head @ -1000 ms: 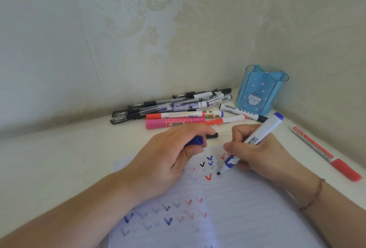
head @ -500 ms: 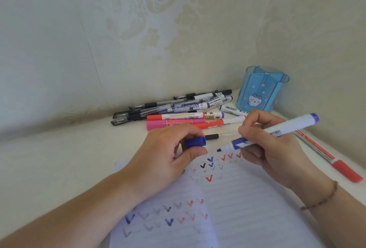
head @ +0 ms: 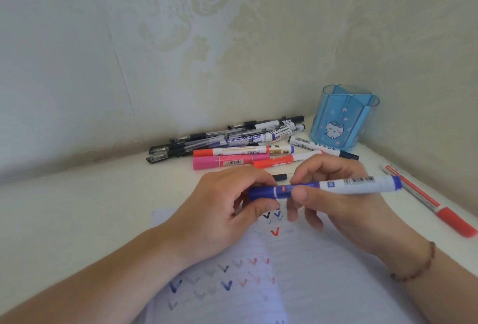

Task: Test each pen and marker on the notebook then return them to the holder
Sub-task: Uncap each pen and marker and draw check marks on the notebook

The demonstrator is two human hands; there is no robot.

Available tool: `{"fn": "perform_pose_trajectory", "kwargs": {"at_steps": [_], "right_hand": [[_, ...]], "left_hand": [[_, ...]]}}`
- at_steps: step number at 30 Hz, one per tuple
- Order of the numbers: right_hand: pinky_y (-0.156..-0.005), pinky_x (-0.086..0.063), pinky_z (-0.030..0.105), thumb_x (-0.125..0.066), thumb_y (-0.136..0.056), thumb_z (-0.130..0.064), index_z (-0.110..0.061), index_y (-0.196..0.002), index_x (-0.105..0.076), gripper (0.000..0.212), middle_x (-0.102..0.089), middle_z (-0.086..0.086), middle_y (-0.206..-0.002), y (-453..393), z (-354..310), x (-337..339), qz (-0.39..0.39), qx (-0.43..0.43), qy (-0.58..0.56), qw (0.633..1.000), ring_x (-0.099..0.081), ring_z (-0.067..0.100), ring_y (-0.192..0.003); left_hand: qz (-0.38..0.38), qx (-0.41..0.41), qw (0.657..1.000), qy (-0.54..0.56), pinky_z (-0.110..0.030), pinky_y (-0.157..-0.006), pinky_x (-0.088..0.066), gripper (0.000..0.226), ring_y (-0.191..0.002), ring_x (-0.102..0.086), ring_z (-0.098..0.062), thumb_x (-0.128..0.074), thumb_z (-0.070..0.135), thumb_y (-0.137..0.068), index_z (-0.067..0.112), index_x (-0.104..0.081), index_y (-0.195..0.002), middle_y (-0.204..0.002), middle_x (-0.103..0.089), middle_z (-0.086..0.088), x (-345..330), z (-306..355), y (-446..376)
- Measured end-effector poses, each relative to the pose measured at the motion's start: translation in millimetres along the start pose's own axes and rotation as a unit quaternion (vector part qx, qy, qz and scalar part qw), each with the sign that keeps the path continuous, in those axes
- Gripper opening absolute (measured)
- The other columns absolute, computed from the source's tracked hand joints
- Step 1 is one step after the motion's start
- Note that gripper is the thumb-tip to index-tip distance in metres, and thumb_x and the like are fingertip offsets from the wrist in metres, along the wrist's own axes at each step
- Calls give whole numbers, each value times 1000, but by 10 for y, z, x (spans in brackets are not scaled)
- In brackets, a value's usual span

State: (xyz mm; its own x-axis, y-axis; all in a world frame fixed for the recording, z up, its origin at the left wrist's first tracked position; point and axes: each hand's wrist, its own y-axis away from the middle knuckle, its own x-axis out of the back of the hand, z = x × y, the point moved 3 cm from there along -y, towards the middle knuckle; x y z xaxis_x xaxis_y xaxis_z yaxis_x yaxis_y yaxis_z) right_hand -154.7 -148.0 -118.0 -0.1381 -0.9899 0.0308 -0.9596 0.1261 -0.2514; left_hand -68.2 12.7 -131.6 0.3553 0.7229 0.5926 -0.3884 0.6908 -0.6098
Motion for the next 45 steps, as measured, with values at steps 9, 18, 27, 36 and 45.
{"fn": "perform_pose_trajectory", "kwargs": {"at_steps": [9, 18, 27, 36, 45], "right_hand": [[-42, -40, 24, -69, -78, -48, -9, -69, -51, 44, -59, 10, -51, 26, -51, -246, 19, 62, -85, 994, -56, 31, -42], [-48, -37, 28, -69, -79, -48, -17, -68, -50, 38, -57, 16, -51, -1, -68, -284, 20, 110, -24, 993, -53, 34, -43], [-64, -43, 15, -60, -90, -22, -25, -87, -60, 5, -64, -17, -85, -98, -85, -200, 34, 43, 297, 953, -58, 1, -75], [-57, -48, 36, -48, -87, -49, -36, -97, -52, 17, -70, -11, -69, -71, -605, -812, 38, 53, 391, 918, -59, 21, -59], [-42, -32, 22, -64, -89, -9, -14, -73, -61, 16, -47, 5, -48, 176, -659, -2515, -155, 74, 87, 981, -40, 21, -44]], "left_hand": [[18, -26, 992, 121, -11, -63, -34, 20, -63, -40, 1, -37, 26, -100, 30, -30, -118, -80, -45, 13, -9, 143, 36], [-1, -34, 983, 181, 0, -69, -37, 23, -72, -54, 18, -36, 8, -97, 3, -42, -118, -76, -51, 31, 3, 258, 17], [-60, 65, 996, 5, -29, -90, -46, 57, -100, -54, -6, -36, 58, -94, 35, -22, -144, -113, -53, 8, 234, -107, -37], [-27, 184, 941, -282, -27, -82, -45, 49, -94, -55, -7, -34, 58, -90, 27, -60, -116, -106, -57, 13, 1961, -531, 1386], [37, 314, 880, -354, -20, -89, -38, 39, -97, -56, -15, -37, 36, -95, 10, -66, -104, -103, -61, -1, 3100, 117, 3437]]}}
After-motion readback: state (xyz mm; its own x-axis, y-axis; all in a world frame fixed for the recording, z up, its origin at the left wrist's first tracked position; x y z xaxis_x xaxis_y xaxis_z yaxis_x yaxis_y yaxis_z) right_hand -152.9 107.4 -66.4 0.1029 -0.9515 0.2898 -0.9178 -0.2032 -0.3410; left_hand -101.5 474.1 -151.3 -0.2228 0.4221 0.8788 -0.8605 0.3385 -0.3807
